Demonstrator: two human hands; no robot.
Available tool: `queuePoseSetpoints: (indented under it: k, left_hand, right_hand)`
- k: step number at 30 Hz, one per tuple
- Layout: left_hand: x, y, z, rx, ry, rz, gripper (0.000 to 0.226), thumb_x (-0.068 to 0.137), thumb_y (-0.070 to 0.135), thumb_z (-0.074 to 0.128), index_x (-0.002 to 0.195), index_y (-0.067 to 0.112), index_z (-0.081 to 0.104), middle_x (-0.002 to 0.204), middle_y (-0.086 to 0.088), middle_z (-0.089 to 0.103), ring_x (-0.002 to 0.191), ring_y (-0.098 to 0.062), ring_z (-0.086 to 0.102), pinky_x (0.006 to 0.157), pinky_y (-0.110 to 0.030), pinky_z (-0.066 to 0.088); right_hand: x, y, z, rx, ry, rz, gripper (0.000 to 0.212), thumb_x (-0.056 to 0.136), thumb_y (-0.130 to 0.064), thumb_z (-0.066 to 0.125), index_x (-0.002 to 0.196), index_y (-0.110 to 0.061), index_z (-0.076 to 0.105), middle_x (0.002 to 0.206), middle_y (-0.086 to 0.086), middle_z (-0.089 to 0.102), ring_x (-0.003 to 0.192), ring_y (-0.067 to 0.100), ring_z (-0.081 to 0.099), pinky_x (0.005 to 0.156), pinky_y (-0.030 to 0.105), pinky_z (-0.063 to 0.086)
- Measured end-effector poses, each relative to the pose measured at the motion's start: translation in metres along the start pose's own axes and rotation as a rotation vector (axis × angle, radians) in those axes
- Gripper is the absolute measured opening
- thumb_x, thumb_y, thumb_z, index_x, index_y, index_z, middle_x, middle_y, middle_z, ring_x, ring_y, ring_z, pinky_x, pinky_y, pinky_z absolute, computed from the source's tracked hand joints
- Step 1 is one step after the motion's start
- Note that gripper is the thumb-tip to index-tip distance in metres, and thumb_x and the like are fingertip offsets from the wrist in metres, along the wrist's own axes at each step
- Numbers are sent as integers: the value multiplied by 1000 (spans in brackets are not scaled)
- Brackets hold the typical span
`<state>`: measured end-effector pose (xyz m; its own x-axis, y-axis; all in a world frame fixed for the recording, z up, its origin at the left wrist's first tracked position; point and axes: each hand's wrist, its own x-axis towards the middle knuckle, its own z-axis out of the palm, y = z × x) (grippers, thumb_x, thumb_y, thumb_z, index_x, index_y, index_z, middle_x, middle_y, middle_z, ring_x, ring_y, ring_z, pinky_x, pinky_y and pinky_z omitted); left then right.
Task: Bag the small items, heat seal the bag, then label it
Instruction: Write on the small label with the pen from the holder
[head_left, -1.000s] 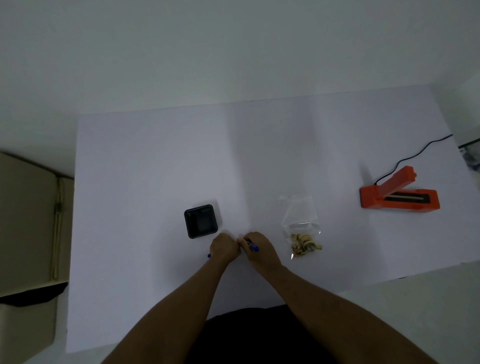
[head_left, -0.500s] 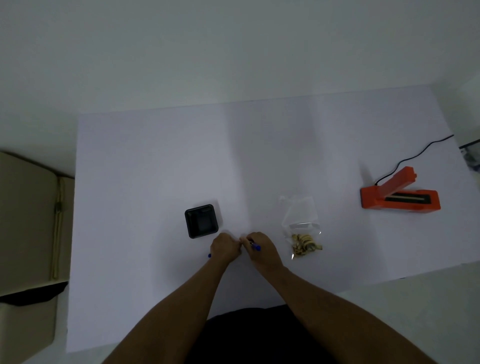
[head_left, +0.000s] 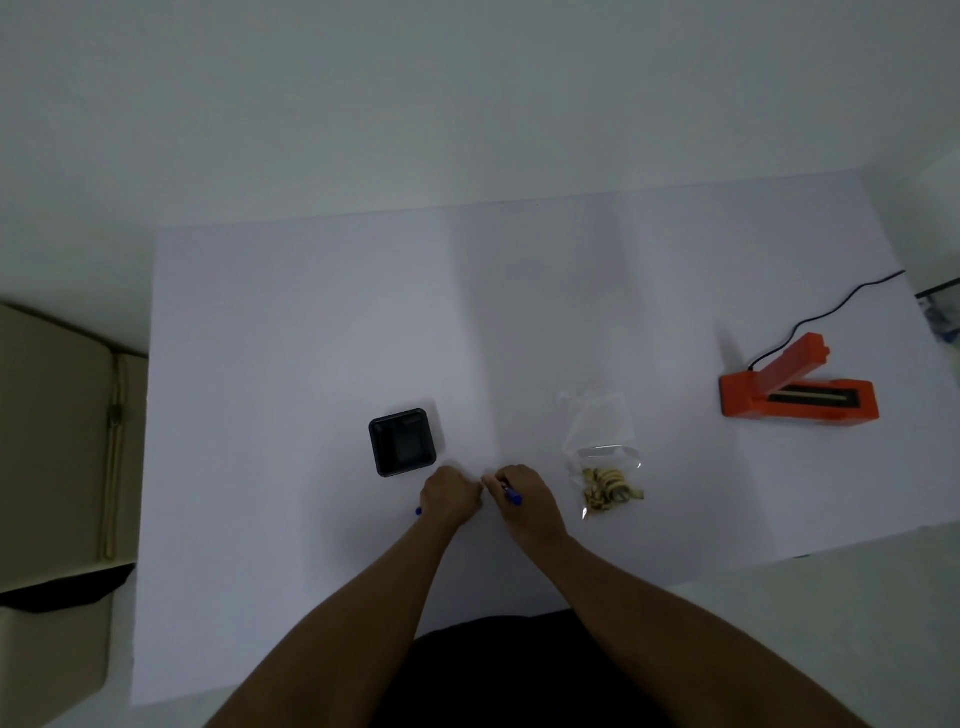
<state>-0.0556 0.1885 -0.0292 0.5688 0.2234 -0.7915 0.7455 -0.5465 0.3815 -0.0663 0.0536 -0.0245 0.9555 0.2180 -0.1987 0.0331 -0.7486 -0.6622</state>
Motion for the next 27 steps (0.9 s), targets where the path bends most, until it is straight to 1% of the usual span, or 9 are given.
queuePoseSetpoints:
  k: [2,4,8,10,13,18,21,24,27]
  left_hand:
    - [0,0,0,6,6,0,29,84,28,66,74,1,72,64,-6,65,54,-15,54,44,-23,36]
    - [-1,1,-1,28,7,3,27,82,27,67,73,2,72,60,-4,60,51,-13,51,42,-23,35]
    - [-3,4,-3,85,-16,-5,12,77,15,71,72,6,66,59,0,52,62,-17,57,42,-21,35]
    - [-3,4,-3,94,-22,-2,10,77,14,72,75,5,67,60,0,54,65,-17,58,43,-21,36]
    - [-3,4,-3,92,-19,-9,13,77,14,72,82,1,72,71,-6,62,67,-18,60,53,-25,43]
    - [-2,4,-2,82,-10,-12,13,78,15,72,81,2,72,74,-7,63,67,-19,60,55,-27,45]
    - [-2,3,-2,66,-7,-8,14,77,14,71,82,1,72,75,-8,64,68,-20,61,56,-27,45]
    - [-1,2,-2,54,-4,0,14,77,15,72,80,1,72,72,-7,63,66,-19,59,50,-24,41]
    - [0,1,0,40,11,19,19,77,19,71,76,1,73,63,-4,60,56,-15,55,43,-23,36]
  right_hand:
    - [-1,-1,-2,18,7,48,19,92,-22,62,81,-9,66,79,9,63,76,20,58,68,29,48]
    - [-1,2,2,24,-21,64,22,93,-23,62,79,-6,65,78,10,63,76,22,58,68,28,45]
    - [1,4,9,61,-83,49,18,92,-17,63,79,-5,67,77,10,66,73,21,60,69,27,46]
    - [1,5,10,61,-78,27,17,92,-14,63,78,-6,67,77,9,66,72,20,60,68,24,45]
    - [1,8,12,87,-86,47,18,93,-20,61,79,-10,67,78,6,65,73,18,59,69,23,45]
    - [1,7,8,118,-88,37,22,94,-22,60,76,-11,65,76,3,63,72,15,56,68,18,40]
    - [0,7,8,121,-76,49,22,94,-22,61,76,-10,65,76,5,63,72,16,56,68,19,41]
    - [0,7,8,111,-66,52,24,93,-21,61,73,-10,64,72,1,58,69,13,53,66,20,39]
    - [1,8,6,113,-71,48,32,94,-28,57,70,-7,62,70,6,60,67,19,55,65,28,44]
